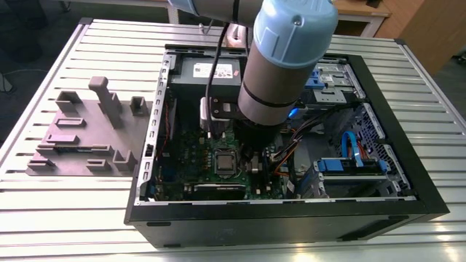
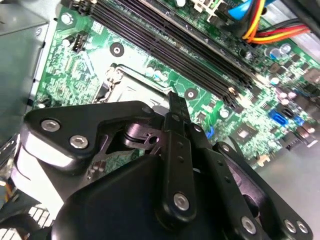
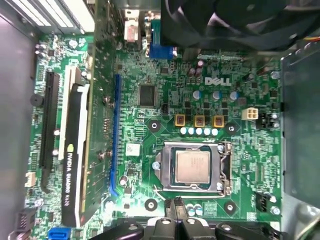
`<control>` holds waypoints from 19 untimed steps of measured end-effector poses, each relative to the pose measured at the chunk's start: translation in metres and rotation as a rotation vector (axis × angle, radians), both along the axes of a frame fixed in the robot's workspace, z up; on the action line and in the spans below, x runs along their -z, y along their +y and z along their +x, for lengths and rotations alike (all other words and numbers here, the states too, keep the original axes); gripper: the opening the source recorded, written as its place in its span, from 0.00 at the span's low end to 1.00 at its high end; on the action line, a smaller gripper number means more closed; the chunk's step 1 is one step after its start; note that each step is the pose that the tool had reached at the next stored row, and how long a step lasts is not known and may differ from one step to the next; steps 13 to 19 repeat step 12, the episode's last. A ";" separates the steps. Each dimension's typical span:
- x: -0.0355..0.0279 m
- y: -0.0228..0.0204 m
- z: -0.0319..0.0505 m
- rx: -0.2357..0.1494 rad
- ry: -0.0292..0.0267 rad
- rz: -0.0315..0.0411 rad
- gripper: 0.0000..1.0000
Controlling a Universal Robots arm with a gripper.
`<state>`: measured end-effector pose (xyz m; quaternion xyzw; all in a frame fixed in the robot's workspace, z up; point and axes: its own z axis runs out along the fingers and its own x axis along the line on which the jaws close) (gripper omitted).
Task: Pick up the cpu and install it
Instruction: 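Install the first cpu locking lever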
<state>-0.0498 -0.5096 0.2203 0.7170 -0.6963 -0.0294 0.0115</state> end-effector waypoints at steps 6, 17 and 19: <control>-0.0062 0.0000 0.0001 0.000 -0.0001 0.0006 0.10; -0.0064 0.0000 0.0001 0.000 0.0000 0.0003 0.10; -0.0064 0.0000 0.0001 0.000 0.0000 0.0003 0.10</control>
